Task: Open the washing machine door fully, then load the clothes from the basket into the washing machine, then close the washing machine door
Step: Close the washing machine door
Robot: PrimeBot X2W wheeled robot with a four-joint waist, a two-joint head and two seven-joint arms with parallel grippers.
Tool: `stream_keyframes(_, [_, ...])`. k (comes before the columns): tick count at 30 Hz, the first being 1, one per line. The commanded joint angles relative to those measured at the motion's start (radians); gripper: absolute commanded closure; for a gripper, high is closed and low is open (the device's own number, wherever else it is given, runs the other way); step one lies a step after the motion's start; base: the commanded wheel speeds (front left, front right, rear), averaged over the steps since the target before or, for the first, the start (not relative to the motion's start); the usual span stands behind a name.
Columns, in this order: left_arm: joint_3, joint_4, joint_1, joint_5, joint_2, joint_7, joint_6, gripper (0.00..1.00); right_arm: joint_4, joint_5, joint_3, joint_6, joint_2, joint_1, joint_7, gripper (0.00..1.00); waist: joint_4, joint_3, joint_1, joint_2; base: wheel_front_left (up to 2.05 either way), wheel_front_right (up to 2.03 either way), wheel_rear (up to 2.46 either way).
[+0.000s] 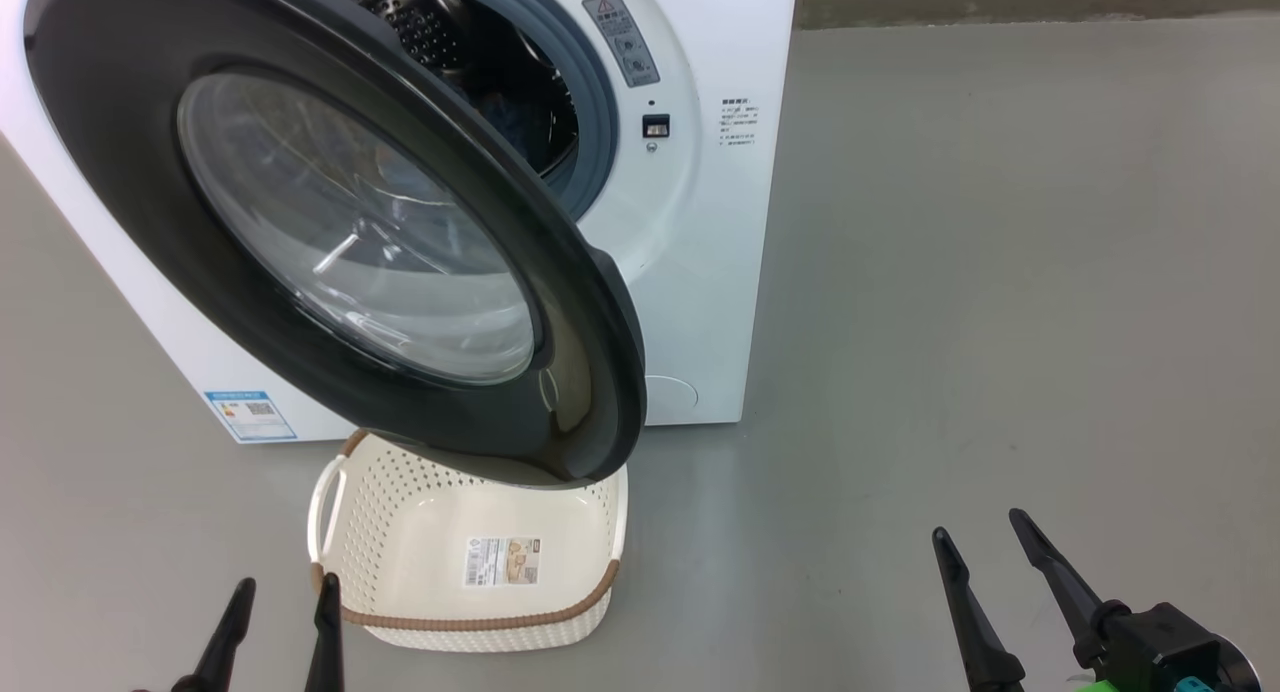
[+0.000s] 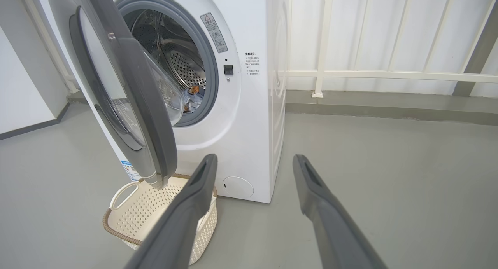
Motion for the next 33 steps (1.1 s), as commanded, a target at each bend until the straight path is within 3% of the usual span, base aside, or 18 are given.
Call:
stream_keyframes(1, [0.032, -0.018, -0.043, -0.003, 0.010, -0.011, 0.010, 0.00, -0.029, -0.002, 0.025, 0.006, -0.005, -0.021, 0.003, 0.00, 0.001, 0.001, 0.0000, 0.0000, 0.00, 0.00, 0.00])
stream_keyframes(2, [0.030, -0.017, -0.044, -0.004, 0.010, -0.011, 0.009, 0.00, -0.029, -0.001, 0.025, 0.006, -0.005, -0.022, 0.003, 0.03, 0.001, 0.003, 0.0000, 0.0000, 0.00, 0.00, 0.00])
stream_keyframes(4, [0.025, -0.015, -0.047, -0.002, 0.012, -0.013, 0.007, 0.00, -0.028, 0.008, 0.027, 0.006, -0.005, -0.023, 0.003, 1.00, 0.002, 0.005, 0.0000, 0.0000, 0.00, 0.00, 0.00])
stream_keyframes(20, [0.000, 0.000, -0.087, -0.007, 0.002, -0.038, -0.003, 0.00, 0.033, 0.039, 0.045, 0.006, -0.027, -0.075, 0.011, 1.00, 0.033, 0.029, 0.0000, 0.0000, 0.00, 0.00, 0.00])
stream_keyframes(33, [-0.045, 0.037, -0.163, 0.000, -0.026, -0.074, -0.017, 0.00, 0.349, 0.076, 0.070, 0.006, -0.078, -0.387, -0.063, 1.00, 0.144, 0.076, 0.0000, 0.0000, 0.00, 0.00, 0.00])
